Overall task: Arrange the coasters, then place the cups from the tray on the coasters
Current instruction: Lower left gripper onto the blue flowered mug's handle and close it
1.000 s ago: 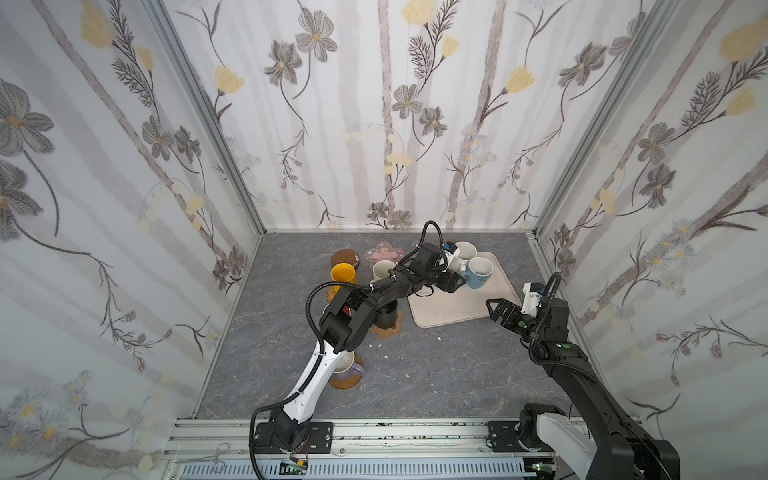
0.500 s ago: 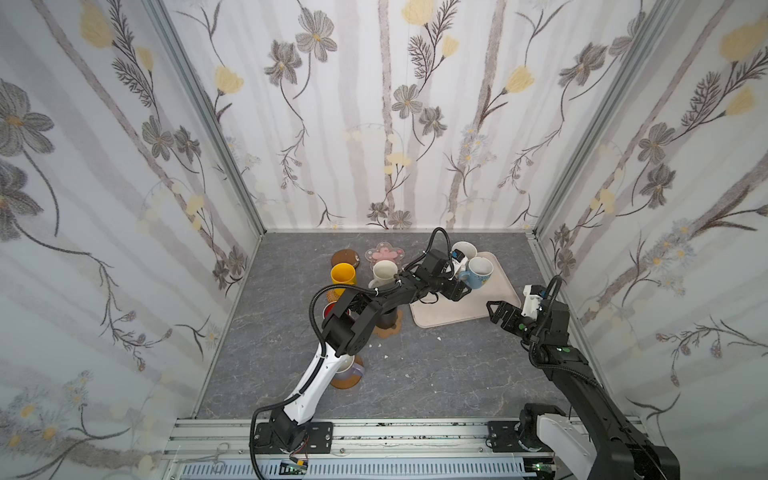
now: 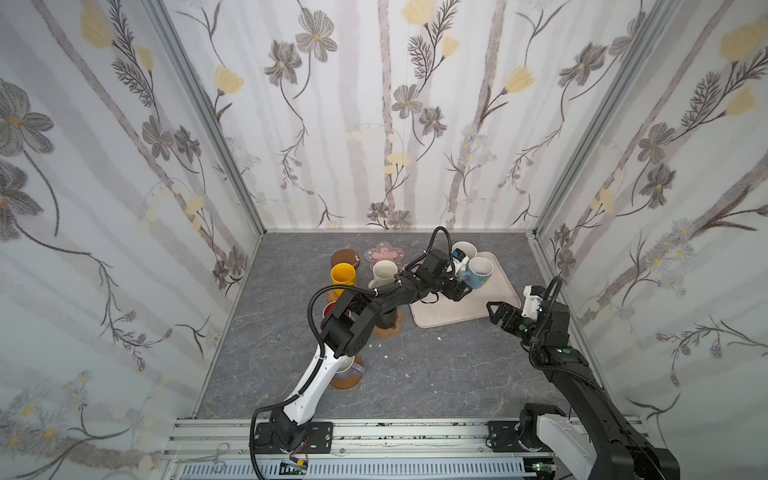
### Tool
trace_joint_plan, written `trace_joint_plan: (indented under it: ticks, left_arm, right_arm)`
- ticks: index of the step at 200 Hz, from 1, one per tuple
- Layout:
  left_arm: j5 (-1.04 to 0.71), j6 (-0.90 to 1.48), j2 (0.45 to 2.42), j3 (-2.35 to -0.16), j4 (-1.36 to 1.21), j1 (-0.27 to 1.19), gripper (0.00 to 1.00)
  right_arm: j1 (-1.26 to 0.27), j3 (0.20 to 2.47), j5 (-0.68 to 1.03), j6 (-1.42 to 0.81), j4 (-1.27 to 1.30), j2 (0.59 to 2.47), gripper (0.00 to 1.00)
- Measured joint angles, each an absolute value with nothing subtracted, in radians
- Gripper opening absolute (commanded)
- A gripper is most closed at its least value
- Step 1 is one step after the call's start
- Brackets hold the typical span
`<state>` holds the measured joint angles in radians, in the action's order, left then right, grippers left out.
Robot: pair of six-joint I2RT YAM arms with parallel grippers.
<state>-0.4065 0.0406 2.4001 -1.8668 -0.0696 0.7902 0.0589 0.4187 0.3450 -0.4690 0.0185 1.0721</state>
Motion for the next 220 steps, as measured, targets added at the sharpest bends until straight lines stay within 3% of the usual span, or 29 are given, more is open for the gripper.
trace_joint_plan:
  ticks: [21, 57, 123, 220]
  left_arm:
    - [-0.408, 0.036, 2.4, -1.867, -0.069, 0.794, 0.73]
    - [-0.417, 0.026, 2.4, -1.867, -0.069, 0.812, 0.61]
    - [-0.36, 0.029, 2.422, -1.895, -0.071, 0.829, 0.6]
    - [-0.257, 0.115, 2.527, -2.027, -0.07, 0.83, 0.49]
  right_arm:
    - [0.059, 0.419, 0.345, -0.466, 0.019, 1.073, 1.0]
    - [0.059, 0.418, 0.345, -0.465, 0.019, 1.073, 1.0]
    - [0.062, 0.415, 0.345, -0.463, 0.025, 1.079, 1.0]
    - [0.069, 0.411, 0.345, -0.463, 0.044, 1.073, 1.0]
